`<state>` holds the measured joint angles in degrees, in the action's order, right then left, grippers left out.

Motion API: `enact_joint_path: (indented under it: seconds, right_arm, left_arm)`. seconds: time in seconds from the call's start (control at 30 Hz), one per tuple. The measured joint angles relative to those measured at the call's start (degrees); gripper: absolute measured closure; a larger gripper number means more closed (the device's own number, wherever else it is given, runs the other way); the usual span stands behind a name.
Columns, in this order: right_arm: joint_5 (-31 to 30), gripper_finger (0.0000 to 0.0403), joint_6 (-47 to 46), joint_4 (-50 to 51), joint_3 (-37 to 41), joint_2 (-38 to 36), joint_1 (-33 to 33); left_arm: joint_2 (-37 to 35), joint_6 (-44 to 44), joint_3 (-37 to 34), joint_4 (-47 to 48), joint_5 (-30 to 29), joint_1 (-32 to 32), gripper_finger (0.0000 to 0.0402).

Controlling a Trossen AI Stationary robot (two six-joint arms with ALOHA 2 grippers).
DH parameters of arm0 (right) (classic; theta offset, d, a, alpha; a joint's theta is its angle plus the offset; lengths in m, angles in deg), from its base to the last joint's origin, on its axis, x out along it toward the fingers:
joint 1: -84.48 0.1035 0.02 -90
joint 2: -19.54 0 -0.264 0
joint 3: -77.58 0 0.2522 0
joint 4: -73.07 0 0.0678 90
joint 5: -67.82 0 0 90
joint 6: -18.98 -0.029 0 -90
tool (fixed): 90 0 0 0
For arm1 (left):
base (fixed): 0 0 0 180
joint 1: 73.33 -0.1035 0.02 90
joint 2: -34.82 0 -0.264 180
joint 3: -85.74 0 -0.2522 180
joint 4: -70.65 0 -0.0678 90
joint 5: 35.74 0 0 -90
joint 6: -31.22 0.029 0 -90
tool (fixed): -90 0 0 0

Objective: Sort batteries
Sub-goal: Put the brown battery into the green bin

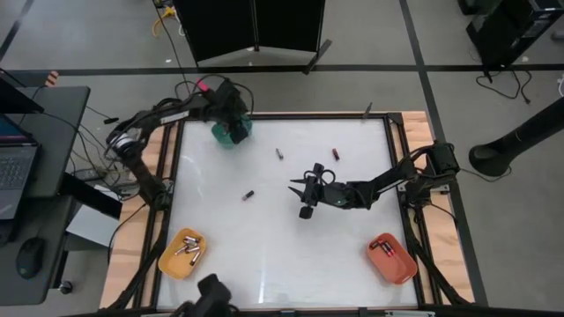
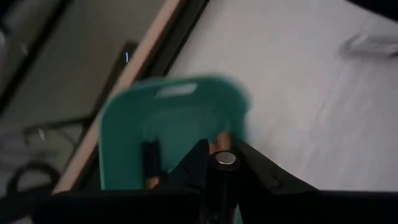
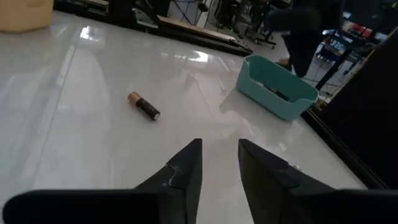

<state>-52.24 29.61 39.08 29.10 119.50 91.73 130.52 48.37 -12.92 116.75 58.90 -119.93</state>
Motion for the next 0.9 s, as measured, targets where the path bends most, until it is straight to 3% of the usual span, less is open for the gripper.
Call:
enact_joint_path:
  seconds: [0.37, 0.9]
  right_arm:
    - [0.0, 0.0304, -0.5, 2.8, 0.0, 0.0, -0.4]
    - [0.1, 0.0316, -0.6, 2.9, 0.0, 0.0, -0.4]
  left_arm:
    - [11.1, 0.4, 3.4, 1.6, -0.3, -1.7, 0.0348]
    - [13.0, -0.2, 3.6, 0.4, -2.9, -1.8, 0.0344]
